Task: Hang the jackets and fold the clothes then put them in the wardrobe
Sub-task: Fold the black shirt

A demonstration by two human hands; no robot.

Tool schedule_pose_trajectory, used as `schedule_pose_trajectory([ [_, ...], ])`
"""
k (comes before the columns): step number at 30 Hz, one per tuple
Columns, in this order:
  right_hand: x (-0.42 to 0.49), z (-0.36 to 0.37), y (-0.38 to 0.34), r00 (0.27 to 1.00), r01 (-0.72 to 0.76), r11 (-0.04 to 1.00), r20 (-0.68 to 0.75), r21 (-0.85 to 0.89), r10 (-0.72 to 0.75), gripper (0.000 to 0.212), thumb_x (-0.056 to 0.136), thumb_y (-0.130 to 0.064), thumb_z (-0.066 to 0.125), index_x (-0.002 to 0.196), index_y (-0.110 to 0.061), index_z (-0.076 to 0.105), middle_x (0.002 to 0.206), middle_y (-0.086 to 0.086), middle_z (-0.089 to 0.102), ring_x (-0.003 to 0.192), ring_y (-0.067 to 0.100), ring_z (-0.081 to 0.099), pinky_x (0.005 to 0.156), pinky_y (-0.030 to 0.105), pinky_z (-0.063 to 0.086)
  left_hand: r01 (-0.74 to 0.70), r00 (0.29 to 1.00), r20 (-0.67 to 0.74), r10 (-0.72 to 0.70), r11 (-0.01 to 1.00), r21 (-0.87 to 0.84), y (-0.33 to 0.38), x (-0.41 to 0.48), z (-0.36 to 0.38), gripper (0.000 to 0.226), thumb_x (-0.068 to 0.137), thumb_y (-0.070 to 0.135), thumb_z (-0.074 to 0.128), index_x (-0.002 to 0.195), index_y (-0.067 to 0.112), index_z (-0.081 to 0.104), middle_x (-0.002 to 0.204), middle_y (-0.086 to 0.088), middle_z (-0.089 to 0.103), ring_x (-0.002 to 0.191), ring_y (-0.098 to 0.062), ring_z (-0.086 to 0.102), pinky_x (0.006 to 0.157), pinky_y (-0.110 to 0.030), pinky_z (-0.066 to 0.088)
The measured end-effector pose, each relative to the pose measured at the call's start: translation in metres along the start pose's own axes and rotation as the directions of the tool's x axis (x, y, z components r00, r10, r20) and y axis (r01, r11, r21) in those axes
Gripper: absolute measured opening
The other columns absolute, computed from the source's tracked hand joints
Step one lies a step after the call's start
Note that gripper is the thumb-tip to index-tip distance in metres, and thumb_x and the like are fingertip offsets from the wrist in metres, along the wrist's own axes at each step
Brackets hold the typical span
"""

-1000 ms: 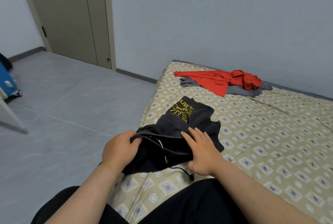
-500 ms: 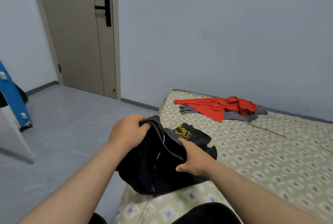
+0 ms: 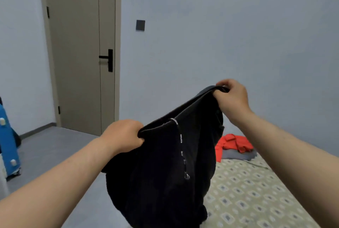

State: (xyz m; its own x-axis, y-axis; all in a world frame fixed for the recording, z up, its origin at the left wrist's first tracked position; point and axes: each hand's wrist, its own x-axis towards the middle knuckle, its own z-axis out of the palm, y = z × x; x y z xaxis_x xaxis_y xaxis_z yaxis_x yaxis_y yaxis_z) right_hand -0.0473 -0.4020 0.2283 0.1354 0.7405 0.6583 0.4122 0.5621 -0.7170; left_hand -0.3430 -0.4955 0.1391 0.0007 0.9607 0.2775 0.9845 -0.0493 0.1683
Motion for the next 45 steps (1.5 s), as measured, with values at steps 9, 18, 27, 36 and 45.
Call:
schedule_pose_trajectory([
  [9, 0.042, -0.053, -0.051, 0.995, 0.079, 0.994, -0.046, -0.077, -0.083, 0.005, 0.083, -0.022, 0.067, 0.08, -0.025, 0.069, 0.077, -0.014, 0.07, 0.07, -0.003, 0.065, 0.056, 0.012, 0.046, 0.211, 0.933, -0.086, -0.35, 0.723, -0.657, -0.039, 0.029, -0.036, 0.011, 0.081, 0.014, 0.076, 0.071, 0.016, 0.071, 0.07, -0.009, 0.071, 0.061, -0.021, 0.067, 0.056, -0.032, 0.052],
  [18, 0.047, -0.071, -0.048, 0.991, -0.127, 0.989, -0.044, -0.078, 0.123, 0.015, 0.086, -0.028, 0.072, 0.081, -0.014, 0.071, 0.082, 0.001, 0.073, 0.076, 0.017, 0.069, 0.058, 0.025, 0.05, 0.014, 0.74, -0.233, -0.631, 0.36, -0.933, -0.037, 0.048, -0.135, 0.032, 0.069, 0.001, 0.084, 0.087, 0.019, 0.064, 0.087, -0.006, 0.069, 0.072, -0.021, 0.068, 0.056, -0.028, 0.053],
  [27, 0.041, -0.044, -0.111, 0.86, -0.506, 0.753, 0.187, 0.421, 0.474, 0.007, 0.085, -0.009, 0.061, 0.09, -0.005, 0.064, 0.085, 0.012, 0.071, 0.065, 0.024, 0.072, 0.054, 0.034, 0.059, -0.096, 0.67, -0.199, -0.715, 0.182, -0.979, 0.003, 0.043, -0.183, 0.023, 0.068, -0.003, 0.076, 0.079, 0.005, 0.057, 0.08, -0.012, 0.063, 0.067, -0.025, 0.065, 0.056, -0.029, 0.054],
  [36, -0.007, 0.029, -0.171, 0.871, -0.423, 0.805, 0.431, 0.417, 0.234, 0.012, 0.092, -0.015, 0.055, 0.085, -0.009, 0.063, 0.082, 0.011, 0.062, 0.074, 0.025, 0.062, 0.071, 0.036, 0.049, -0.179, 0.884, -0.261, -0.388, 0.235, -0.955, 0.11, 0.024, -0.172, 0.008, 0.072, 0.002, 0.066, 0.078, 0.005, 0.062, 0.069, -0.016, 0.054, 0.061, -0.024, 0.054, 0.059, -0.035, 0.045],
  [45, -0.023, 0.026, -0.15, 0.816, -0.338, 0.812, 0.578, 0.476, 0.0, 0.023, 0.097, -0.02, 0.062, 0.109, -0.002, 0.067, 0.102, 0.018, 0.074, 0.091, 0.032, 0.073, 0.075, 0.039, 0.061, -0.09, 0.983, -0.066, -0.17, -0.138, -0.986, 0.101, 0.009, -0.161, 0.038, 0.095, 0.018, 0.038, 0.086, 0.0, 0.071, 0.074, -0.01, 0.073, 0.065, -0.022, 0.072, 0.056, -0.029, 0.057],
])
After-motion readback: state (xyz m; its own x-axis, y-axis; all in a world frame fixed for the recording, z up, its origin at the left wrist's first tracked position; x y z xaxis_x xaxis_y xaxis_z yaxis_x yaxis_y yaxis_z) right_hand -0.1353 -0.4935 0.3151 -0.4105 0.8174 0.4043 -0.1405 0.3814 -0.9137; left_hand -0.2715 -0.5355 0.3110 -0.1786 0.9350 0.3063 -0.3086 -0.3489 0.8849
